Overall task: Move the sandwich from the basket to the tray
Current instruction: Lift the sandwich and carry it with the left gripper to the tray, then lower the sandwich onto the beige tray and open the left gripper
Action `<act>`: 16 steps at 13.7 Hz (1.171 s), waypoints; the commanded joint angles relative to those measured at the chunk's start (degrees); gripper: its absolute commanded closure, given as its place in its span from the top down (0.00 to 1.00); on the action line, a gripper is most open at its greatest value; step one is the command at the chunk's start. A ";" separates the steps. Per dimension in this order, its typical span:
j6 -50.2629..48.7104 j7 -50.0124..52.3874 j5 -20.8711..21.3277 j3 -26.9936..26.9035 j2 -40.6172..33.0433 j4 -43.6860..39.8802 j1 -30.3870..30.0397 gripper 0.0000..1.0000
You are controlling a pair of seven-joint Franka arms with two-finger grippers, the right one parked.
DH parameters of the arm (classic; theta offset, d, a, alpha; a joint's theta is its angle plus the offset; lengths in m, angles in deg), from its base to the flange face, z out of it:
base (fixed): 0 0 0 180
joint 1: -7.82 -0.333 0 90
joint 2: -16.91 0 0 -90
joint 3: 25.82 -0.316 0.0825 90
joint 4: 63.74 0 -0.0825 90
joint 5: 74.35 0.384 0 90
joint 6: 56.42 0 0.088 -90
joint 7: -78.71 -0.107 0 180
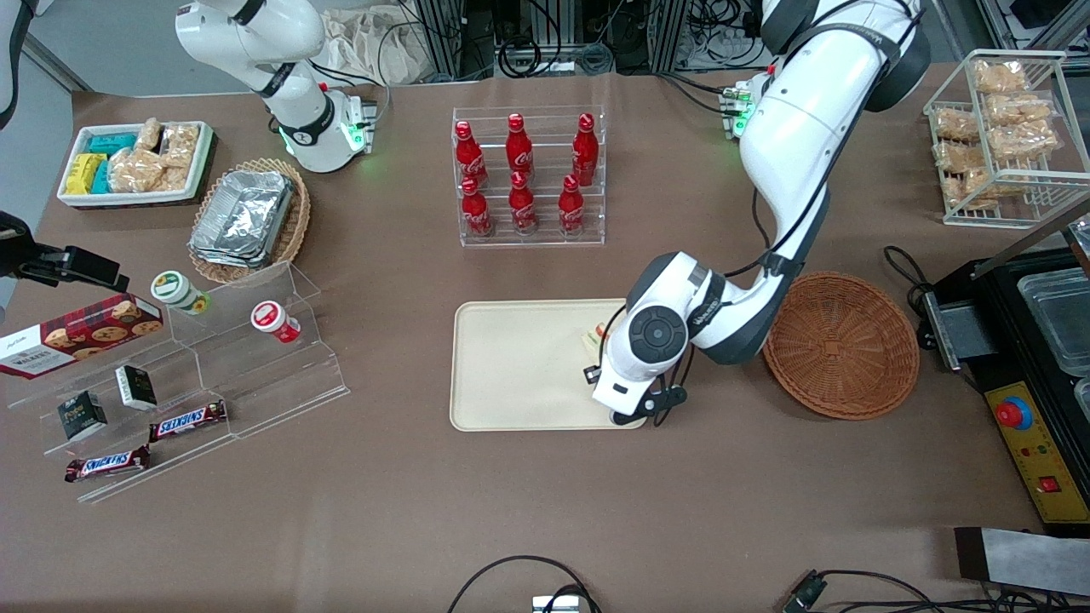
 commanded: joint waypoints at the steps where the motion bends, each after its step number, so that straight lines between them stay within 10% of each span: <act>1: -0.91 -0.50 0.87 -0.42 1.12 -2.50 0.75 0.99; 9: -11.62 -0.50 1.39 -0.51 -3.69 -3.21 0.22 1.00; 13: -20.59 -1.29 2.63 -0.95 -16.15 -1.55 -4.93 1.00; 16: -17.20 -10.67 0.62 -0.25 -31.77 14.92 -10.48 1.00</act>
